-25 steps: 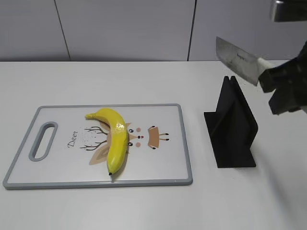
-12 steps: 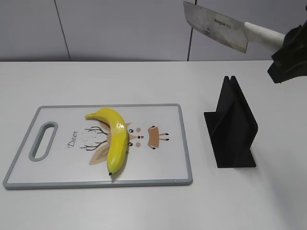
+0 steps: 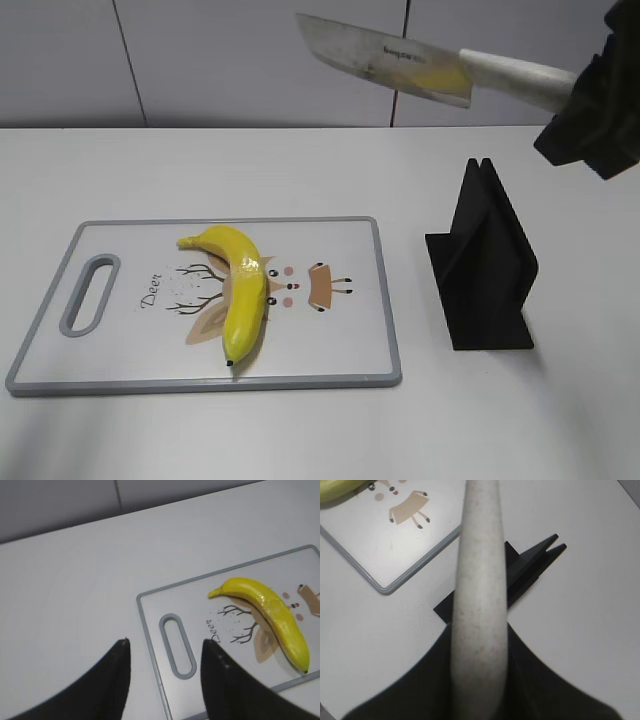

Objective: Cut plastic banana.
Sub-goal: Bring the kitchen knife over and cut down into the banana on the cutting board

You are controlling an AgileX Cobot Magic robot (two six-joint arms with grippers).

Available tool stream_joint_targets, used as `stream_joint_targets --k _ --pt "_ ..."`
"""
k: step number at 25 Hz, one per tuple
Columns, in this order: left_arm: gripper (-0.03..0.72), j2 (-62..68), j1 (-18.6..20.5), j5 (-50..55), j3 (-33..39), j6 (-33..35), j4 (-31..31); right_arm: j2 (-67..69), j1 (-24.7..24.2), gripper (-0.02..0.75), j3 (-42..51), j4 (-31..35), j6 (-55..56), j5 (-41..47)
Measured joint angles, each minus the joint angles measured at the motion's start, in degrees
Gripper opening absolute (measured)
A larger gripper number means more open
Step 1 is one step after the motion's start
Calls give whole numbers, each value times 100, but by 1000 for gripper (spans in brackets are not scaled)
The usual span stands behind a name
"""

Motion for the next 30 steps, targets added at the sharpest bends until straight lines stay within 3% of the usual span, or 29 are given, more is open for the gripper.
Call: stream_joint_targets --k 9,15,21,30 --pt "448 1857 -859 1002 -1974 2214 -228 493 0 169 -47 372 -1891 -282" --pt "448 2787 -1568 1740 -2931 3419 -340 1185 0 169 -319 1245 -3742 -313" --pt "448 3503 -2358 1881 -3118 3806 -109 1925 0 169 -1103 1859 -4386 -274" --pt "448 4326 -2463 1603 -3124 3838 384 2479 0 169 -1763 2162 -4676 28"
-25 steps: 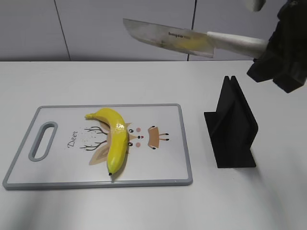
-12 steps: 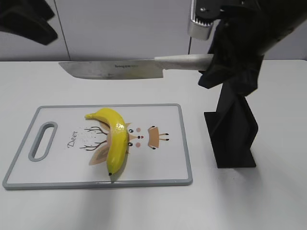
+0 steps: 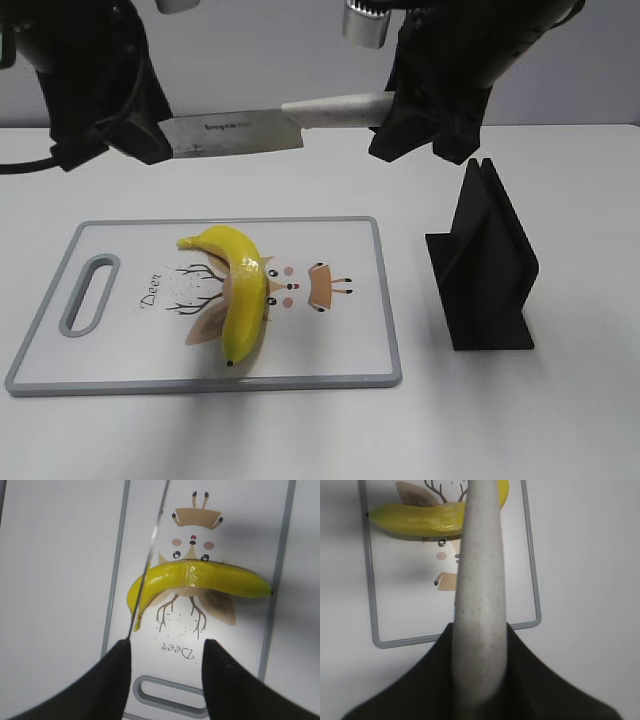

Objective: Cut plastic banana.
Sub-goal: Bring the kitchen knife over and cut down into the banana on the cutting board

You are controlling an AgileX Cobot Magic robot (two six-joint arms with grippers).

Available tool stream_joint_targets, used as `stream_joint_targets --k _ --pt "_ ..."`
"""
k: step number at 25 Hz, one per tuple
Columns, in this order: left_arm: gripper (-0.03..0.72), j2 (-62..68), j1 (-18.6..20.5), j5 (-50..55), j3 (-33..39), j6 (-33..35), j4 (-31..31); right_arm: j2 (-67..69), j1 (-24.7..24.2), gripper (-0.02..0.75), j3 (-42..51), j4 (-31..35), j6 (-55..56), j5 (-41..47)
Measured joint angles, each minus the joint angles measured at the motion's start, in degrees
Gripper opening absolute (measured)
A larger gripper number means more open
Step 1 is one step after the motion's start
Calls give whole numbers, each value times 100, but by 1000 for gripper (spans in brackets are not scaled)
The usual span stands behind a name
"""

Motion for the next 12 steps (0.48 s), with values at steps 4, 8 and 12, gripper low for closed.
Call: stream_joint_targets --k 4,8,12 --pt "424 168 0 -142 0 1 82 53 0 169 -1 5 -34 -37" --pt "359 236 -13 -284 0 -1 249 73 -7 169 -6 -5 -58 -55" --pt "377 242 -18 -282 -5 -1 377 80 1 169 -19 43 -309 182"
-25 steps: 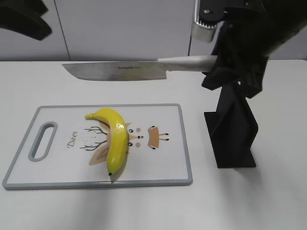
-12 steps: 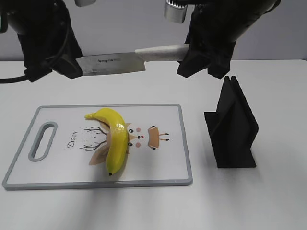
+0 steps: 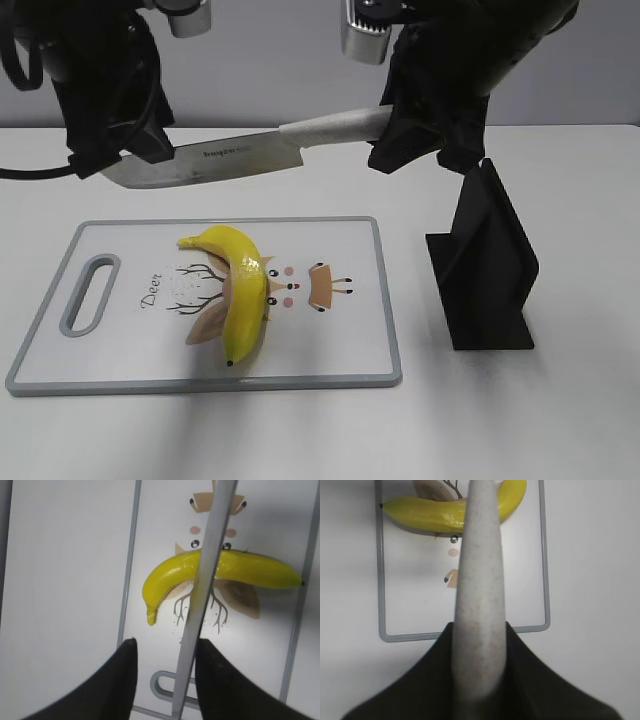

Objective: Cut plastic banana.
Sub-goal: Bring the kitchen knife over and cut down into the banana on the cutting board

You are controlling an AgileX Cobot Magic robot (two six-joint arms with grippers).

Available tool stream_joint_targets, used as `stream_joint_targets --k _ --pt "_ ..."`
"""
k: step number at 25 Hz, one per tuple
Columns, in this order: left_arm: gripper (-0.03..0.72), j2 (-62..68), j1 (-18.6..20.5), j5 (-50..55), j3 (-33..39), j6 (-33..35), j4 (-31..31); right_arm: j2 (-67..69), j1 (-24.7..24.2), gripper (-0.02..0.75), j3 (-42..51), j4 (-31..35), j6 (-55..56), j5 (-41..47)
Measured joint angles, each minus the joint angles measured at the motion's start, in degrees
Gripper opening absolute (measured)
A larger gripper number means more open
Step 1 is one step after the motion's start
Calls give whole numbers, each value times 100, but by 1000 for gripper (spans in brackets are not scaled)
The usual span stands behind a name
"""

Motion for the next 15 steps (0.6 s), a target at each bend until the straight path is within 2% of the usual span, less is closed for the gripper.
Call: stream_joint_targets --k 4,10,13,15 --pt "428 0 0 71 0 0 7 0 0 169 -11 6 -69 0" --pt "442 -12 0 314 0 -3 -144 0 0 169 -19 73 -90 -137" --pt "426 -12 0 307 0 -1 -120 0 0 169 -97 240 -98 -100" --pt "376 -12 0 271 0 -1 -106 0 0 169 -142 308 -98 -71"
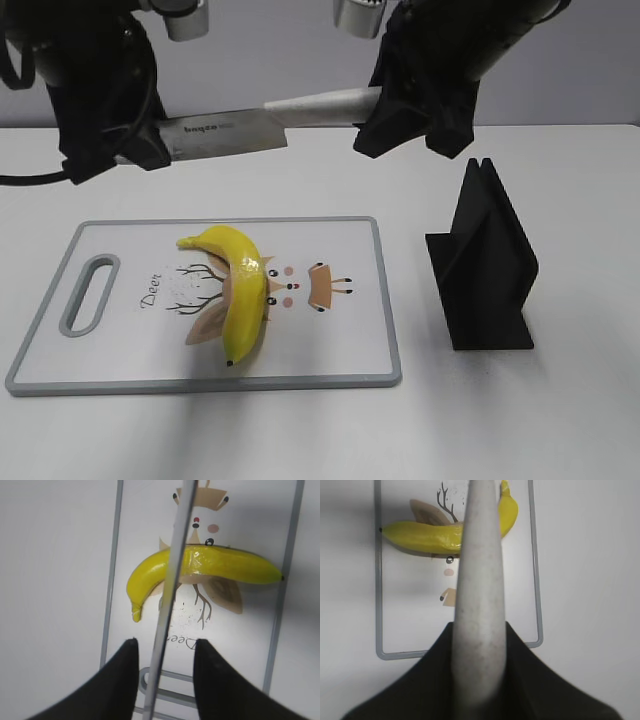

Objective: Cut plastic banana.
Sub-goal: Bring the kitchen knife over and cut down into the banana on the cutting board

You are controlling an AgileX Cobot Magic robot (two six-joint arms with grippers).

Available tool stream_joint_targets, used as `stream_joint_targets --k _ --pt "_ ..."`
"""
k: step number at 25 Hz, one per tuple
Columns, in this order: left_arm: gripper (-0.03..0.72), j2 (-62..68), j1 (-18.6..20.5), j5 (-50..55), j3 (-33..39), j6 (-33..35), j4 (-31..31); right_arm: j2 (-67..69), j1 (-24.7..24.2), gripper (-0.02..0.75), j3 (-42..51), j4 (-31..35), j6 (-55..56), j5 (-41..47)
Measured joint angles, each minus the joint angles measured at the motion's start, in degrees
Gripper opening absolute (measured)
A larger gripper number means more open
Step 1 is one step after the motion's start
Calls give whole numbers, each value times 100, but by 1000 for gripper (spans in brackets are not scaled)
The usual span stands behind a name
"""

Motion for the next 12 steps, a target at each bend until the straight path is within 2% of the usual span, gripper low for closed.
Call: stream_joint_targets --k 2,4,6,12 --pt "274 0 0 -25 0 0 0 0 0 169 -8 0 0 41" --pt "108 0 0 -10 0 5 28 5 0 169 -8 0 0 75" --pt "18 0 0 16 0 -2 74 2 0 169 -8 0 0 106" --pt "-9 11 0 32 0 -8 96 6 0 169 -8 -1 29 113"
